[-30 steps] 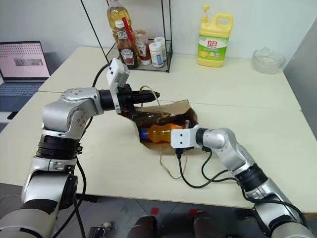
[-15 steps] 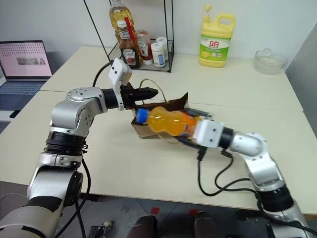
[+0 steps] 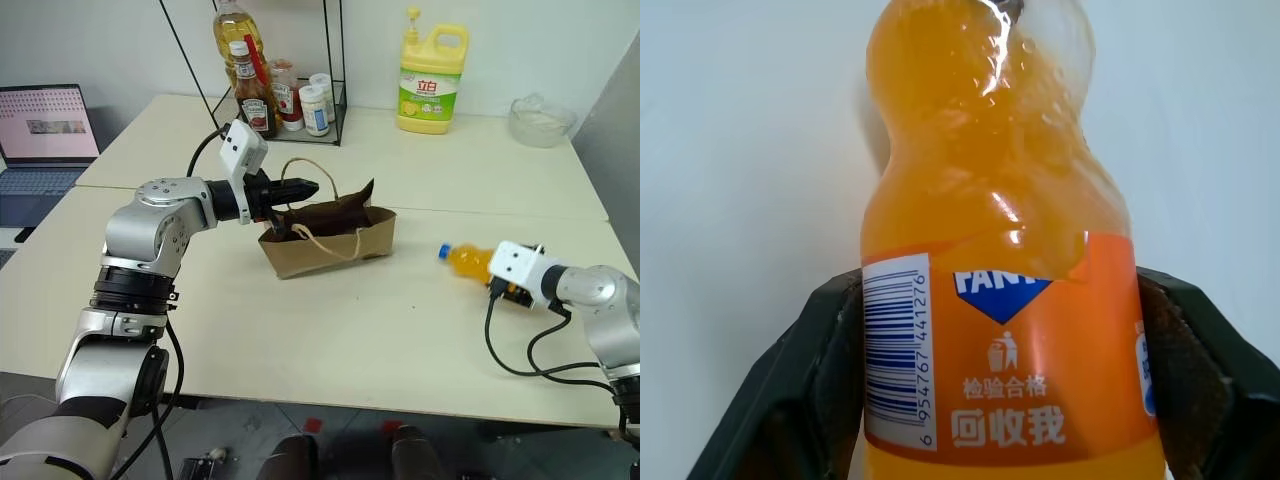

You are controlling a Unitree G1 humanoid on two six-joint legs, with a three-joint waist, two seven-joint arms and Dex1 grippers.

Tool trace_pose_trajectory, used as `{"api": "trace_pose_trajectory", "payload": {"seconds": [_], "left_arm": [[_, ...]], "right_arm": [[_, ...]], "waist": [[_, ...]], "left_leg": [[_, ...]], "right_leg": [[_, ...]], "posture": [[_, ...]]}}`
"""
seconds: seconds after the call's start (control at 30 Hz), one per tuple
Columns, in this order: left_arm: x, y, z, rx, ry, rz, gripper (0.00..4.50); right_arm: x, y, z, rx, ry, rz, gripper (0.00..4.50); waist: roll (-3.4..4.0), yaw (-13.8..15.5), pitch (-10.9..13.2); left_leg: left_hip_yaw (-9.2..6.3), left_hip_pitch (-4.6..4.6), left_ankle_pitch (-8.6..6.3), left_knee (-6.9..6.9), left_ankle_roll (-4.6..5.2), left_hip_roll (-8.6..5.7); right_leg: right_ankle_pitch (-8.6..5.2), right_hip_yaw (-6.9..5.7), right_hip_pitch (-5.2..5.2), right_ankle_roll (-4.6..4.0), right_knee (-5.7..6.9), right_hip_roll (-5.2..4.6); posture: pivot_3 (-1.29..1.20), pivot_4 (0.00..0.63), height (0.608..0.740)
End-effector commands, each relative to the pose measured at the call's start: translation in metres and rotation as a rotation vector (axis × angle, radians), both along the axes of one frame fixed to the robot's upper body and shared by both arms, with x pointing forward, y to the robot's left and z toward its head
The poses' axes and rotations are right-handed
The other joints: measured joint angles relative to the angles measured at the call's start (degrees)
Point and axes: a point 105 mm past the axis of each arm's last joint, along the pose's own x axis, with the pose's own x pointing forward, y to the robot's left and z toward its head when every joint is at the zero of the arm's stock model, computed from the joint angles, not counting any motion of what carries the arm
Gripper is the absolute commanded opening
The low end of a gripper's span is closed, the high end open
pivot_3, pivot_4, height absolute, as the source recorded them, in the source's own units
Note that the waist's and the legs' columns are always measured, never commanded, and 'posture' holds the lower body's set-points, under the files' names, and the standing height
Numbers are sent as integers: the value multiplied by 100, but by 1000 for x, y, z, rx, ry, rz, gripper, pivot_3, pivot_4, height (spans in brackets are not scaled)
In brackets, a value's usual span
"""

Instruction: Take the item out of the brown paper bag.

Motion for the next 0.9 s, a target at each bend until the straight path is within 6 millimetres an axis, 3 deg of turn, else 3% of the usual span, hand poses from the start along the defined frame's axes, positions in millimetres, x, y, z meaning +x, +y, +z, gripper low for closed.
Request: {"api": "trace_pose_trajectory", "payload": {"seconds": [0.03, 0.13, 0.17, 0.37, 0.47, 0.57, 0.67, 0.77, 0.9], "left_arm": [[-3, -4, 18, -9, -72, -19, 0], [-4, -2, 18, -8, -72, -20, 0], [-5, -1, 18, -8, -72, -17, 0], [-4, 9, 19, -1, -83, 23, 0], [11, 24, 27, -26, -114, 143, 0], [25, 39, 37, -89, -125, 250, 639], [26, 43, 40, -126, -114, 259, 1509], [19, 46, 42, -153, -97, 240, 2455], [-4, 59, 45, -177, -73, 216, 3694]], "right_arm": [[2, 2, 11, -37, 15, 48, 3250], [3, 3, 11, 0, 46, 39, 4297], [4, 5, 14, 18, 39, 39, 4451], [-12, 12, 35, 167, 40, 58, 4451], [-13, 35, 56, 333, -57, 87, 4451], [-13, 61, 64, 459, -124, 106, 4500], [-13, 76, 61, 536, -171, 91, 4500], [-14, 84, 58, 607, -197, 63, 4500], [-21, 89, 46, 662, -198, 23, 4500]], "waist": [[-1, -10, 0], [-1, -19, 0], [-1, -20, 0], [-1, -12, 0], [-1, -17, 0], [-1, -34, 0], [-1, -32, 0], [-1, -22, 0], [-1, -29, 0]], "left_leg": [[-4, 0, 0, 1, 0, 0], [-4, 0, 0, 1, 0, 0], [-4, -1, 0, 1, -1, 0], [-6, -2, 0, 1, -1, 0], [-6, -1, 0, 2, 0, 1], [-9, 3, 0, 4, 0, 3], [-11, 0, 0, 5, 0, 2], [-12, -5, 1, 3, -2, 0], [-18, -7, 1, -1, -2, 2]], "right_leg": [[1, -4, 2, 1, 0, 0], [0, -5, 3, 1, -1, 1], [1, -4, 3, 1, -2, 1], [1, -5, 4, 1, -1, 0], [1, -6, 6, 1, -1, 0], [1, -6, 7, 1, 5, 3], [1, -10, 6, 1, 4, 3], [1, -11, 5, 1, 1, 0], [1, -15, 0, 1, 2, 1]], "posture": [[0, 150, 740], [0, 150, 740], [0, 150, 740], [0, 150, 740], [0, 150, 740], [0, 150, 740], [0, 150, 740], [0, 150, 740], [0, 150, 740]]}}
